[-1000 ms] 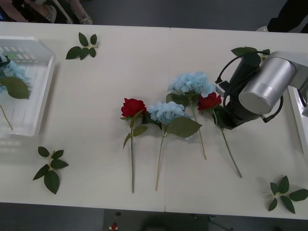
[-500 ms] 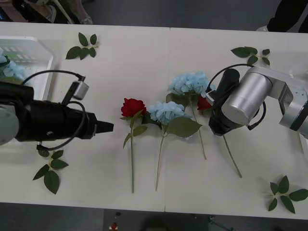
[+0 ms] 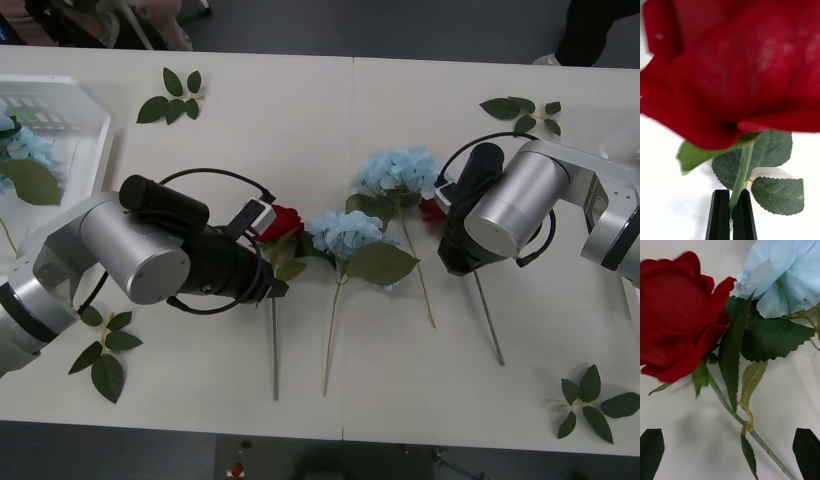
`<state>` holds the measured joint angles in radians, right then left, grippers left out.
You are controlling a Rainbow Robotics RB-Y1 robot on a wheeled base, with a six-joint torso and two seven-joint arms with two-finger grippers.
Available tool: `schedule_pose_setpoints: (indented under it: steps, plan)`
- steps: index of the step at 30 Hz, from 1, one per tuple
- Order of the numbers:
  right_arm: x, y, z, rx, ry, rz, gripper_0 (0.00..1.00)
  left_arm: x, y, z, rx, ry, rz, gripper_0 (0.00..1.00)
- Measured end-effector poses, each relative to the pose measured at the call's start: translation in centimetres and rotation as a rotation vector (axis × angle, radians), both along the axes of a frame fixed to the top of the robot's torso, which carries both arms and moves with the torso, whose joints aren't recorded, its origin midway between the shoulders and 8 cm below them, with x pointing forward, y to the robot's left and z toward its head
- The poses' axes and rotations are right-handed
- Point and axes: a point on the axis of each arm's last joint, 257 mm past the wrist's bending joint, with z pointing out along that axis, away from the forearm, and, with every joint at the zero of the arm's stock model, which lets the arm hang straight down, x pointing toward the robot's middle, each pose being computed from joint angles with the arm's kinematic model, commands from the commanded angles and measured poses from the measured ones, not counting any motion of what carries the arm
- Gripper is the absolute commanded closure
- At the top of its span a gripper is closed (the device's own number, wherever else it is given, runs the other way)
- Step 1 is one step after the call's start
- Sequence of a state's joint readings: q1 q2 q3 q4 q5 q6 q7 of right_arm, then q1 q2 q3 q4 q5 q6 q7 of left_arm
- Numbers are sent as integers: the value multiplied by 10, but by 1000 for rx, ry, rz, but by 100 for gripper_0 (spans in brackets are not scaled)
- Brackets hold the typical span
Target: Put the red flowers into the right box and the blue flowers into the left box
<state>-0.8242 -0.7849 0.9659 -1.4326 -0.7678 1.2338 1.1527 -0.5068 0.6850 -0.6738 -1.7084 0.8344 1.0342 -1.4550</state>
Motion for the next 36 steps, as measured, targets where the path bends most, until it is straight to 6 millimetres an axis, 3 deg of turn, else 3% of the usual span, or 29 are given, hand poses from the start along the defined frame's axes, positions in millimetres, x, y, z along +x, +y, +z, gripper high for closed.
schedule_pose_setpoints:
  steps: [6,10,12,13,16,19,23,28,31,34,36]
  plan:
    - [2,-3,1,-1,-3,-9,98,-3,-18,-29,73,43,-49,2]
    - [8,-5,23,107,9,-80,99,-9,-24,-40,107,49,-77,81]
    - [17,-16,51,182,-6,-145,99,-9,-24,-41,116,43,-85,96]
    - [24,-28,69,202,-25,-174,99,-10,-24,-43,117,44,-88,98]
    - [37,-77,123,215,-84,-227,100,-12,-23,-46,134,41,-102,99]
    - [40,-140,172,156,-146,-249,100,-11,-17,-49,171,33,-108,100]
    - [29,-225,207,120,-173,-361,100,-8,-10,-50,200,18,-108,100]
    - [13,-339,212,48,-193,-494,100,5,-3,-46,232,-38,-110,100]
    - [5,-390,207,10,-228,-532,100,12,7,-35,238,-69,-104,100]
    - [-4,-423,196,3,-259,-591,100,24,25,6,207,-102,-74,100]
    - [-6,-434,186,10,-277,-628,100,21,42,53,177,-79,-40,100]
